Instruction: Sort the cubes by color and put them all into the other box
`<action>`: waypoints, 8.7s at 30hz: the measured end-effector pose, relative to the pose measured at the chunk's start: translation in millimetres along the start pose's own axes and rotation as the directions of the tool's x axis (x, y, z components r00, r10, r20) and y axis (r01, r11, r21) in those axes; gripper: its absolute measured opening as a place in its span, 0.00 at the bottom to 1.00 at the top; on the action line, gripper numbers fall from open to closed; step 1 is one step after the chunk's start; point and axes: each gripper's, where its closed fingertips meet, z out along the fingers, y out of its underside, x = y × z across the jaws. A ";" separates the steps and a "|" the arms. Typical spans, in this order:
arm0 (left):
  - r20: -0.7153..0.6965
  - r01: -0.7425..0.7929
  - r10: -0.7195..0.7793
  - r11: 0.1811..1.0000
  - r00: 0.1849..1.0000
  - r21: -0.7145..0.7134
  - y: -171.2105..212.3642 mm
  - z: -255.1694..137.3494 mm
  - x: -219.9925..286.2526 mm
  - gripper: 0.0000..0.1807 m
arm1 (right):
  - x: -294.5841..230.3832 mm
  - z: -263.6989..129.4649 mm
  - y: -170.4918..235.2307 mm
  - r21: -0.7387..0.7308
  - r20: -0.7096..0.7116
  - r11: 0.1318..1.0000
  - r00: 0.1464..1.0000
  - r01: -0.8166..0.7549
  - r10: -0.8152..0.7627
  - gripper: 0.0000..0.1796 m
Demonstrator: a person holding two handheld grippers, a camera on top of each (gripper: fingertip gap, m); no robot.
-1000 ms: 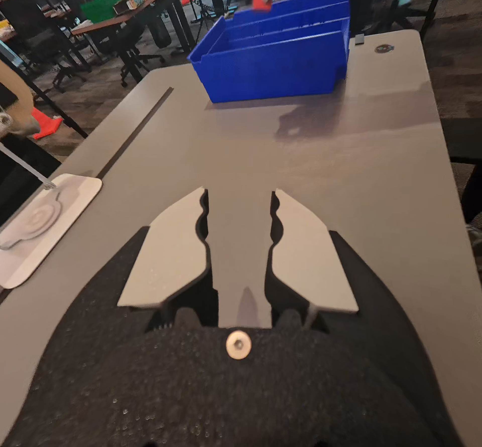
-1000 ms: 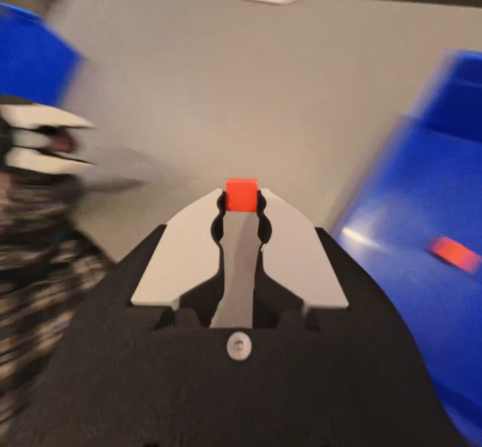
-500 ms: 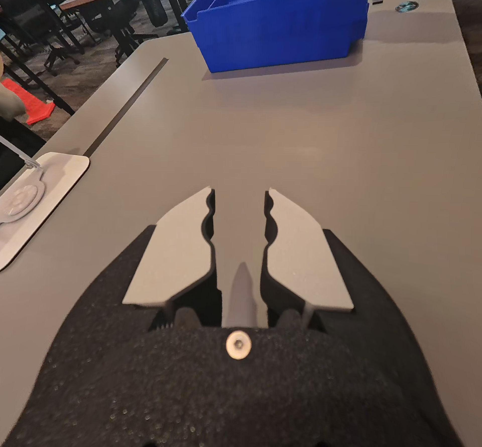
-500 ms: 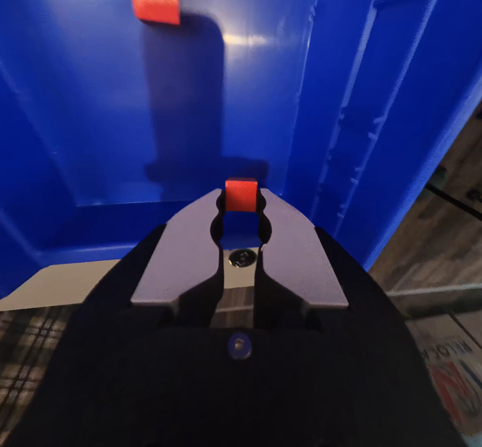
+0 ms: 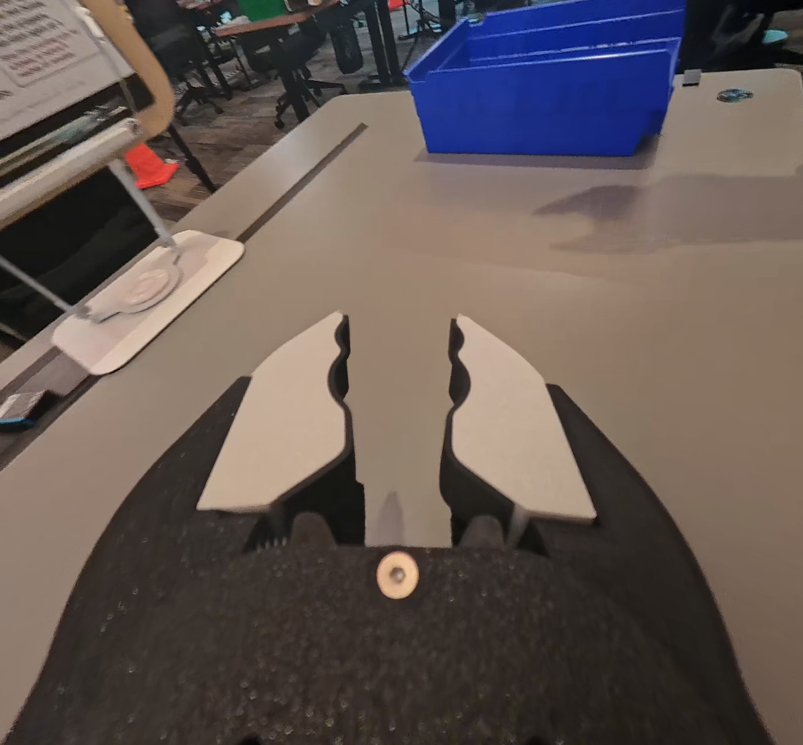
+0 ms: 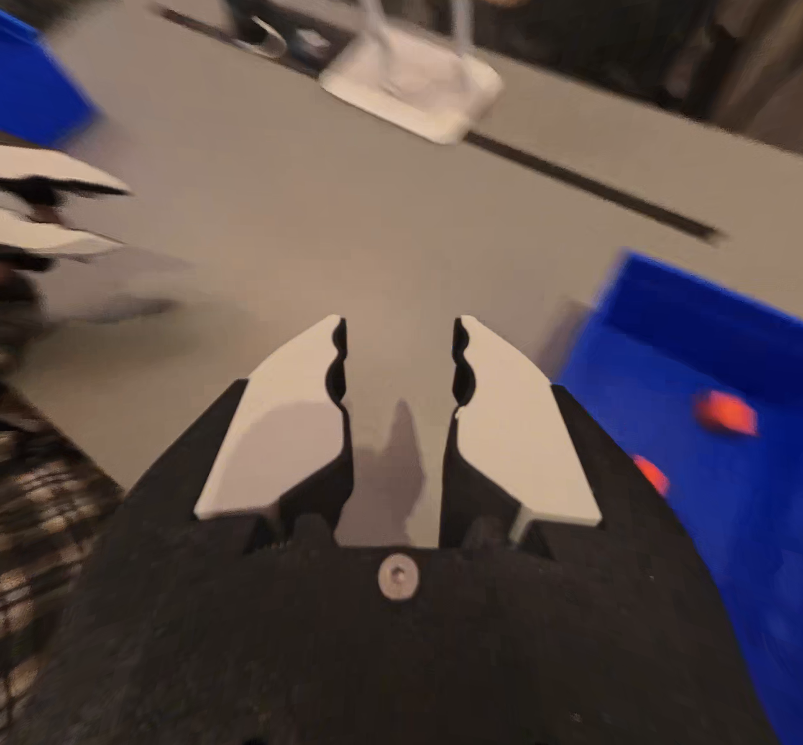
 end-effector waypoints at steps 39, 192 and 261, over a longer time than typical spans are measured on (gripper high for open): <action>-0.423 -0.393 0.186 -0.176 0.887 -0.903 308.5 -370.5 -286.5 0.21 | -170.1 171.0 46.6 0.319 0.688 0.948 0.689 -0.007 -0.226 0.28; 0.668 0.208 0.045 0.933 0.743 -0.293 120.0 -297.4 -296.7 0.16 | -171.1 121.8 45.3 0.016 0.778 0.951 0.601 -0.307 0.181 0.28; -0.214 -0.123 0.173 0.966 0.961 0.228 -27.6 23.1 48.7 0.31 | 90.5 -92.5 -12.4 0.028 -0.041 0.980 0.979 -0.198 0.199 0.35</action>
